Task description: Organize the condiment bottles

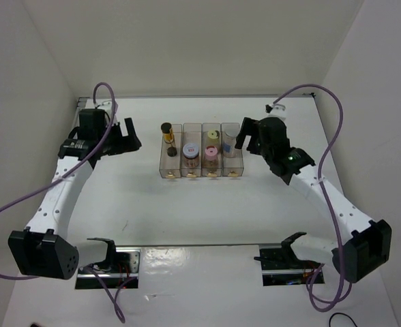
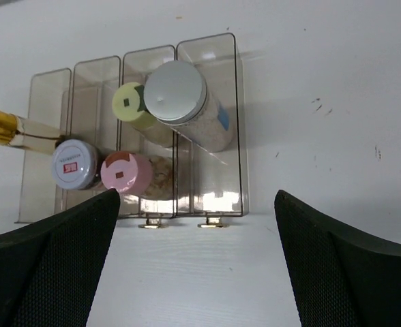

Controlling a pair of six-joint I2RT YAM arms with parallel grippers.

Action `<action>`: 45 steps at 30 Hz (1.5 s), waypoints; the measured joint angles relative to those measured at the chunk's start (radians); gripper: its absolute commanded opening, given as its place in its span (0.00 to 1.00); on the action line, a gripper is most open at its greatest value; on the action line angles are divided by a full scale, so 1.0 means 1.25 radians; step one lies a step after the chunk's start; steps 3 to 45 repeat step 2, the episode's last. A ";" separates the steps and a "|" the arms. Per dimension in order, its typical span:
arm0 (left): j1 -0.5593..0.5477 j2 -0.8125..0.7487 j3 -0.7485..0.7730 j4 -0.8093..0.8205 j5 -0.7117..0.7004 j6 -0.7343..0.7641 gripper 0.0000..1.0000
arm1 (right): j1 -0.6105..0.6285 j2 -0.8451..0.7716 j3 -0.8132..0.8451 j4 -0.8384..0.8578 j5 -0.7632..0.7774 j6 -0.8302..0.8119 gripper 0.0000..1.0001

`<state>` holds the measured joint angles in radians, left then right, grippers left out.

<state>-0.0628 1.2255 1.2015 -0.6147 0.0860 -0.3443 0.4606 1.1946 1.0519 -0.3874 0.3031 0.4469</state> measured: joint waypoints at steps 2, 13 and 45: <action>0.000 0.000 -0.006 0.001 0.001 -0.001 1.00 | 0.000 -0.021 -0.001 0.001 0.012 0.011 0.98; 0.000 0.000 -0.006 0.001 0.001 -0.001 1.00 | 0.000 -0.021 -0.001 0.001 0.012 0.011 0.98; 0.000 0.000 -0.006 0.001 0.001 -0.001 1.00 | 0.000 -0.021 -0.001 0.001 0.012 0.011 0.98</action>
